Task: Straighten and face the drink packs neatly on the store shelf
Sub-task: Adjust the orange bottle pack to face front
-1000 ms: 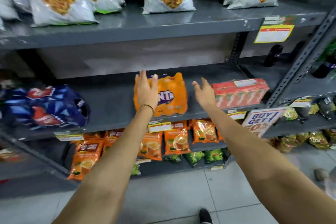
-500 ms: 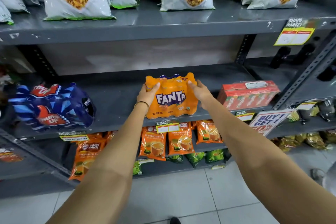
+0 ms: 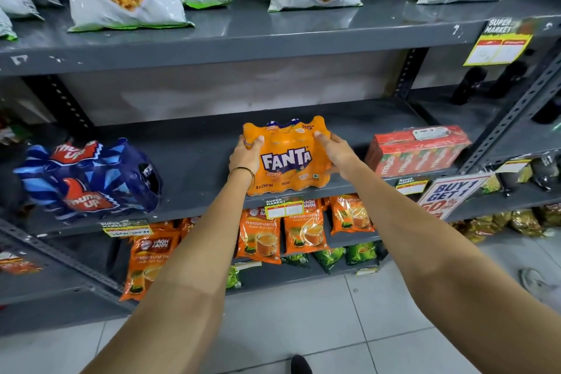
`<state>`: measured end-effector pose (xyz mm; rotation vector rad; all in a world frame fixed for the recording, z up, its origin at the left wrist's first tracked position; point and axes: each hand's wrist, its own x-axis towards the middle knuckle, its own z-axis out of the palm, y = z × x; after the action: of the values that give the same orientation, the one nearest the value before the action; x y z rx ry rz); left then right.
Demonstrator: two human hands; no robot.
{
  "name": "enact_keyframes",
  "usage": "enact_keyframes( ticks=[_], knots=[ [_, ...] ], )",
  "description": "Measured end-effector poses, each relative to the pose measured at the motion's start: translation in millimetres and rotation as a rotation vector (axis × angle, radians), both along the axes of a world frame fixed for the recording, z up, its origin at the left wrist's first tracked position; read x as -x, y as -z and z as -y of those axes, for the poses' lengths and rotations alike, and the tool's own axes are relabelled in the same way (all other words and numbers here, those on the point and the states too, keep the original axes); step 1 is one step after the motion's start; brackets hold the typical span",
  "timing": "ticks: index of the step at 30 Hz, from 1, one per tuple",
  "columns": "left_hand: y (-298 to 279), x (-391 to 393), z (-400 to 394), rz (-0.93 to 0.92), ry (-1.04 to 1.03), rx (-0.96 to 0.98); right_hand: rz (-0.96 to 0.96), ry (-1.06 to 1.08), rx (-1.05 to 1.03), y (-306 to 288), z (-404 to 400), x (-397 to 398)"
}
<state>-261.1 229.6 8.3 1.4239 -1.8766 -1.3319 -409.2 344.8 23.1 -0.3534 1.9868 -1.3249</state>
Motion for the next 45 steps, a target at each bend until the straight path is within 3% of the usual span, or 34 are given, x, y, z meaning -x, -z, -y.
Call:
enact_keyframes(
  ticks=[45],
  knots=[
    [-2.2, -10.0, 4.0, 0.029, -0.021, -0.055, -0.020, -0.041, -0.005, -2.4, 5.1, -9.4]
  ],
)
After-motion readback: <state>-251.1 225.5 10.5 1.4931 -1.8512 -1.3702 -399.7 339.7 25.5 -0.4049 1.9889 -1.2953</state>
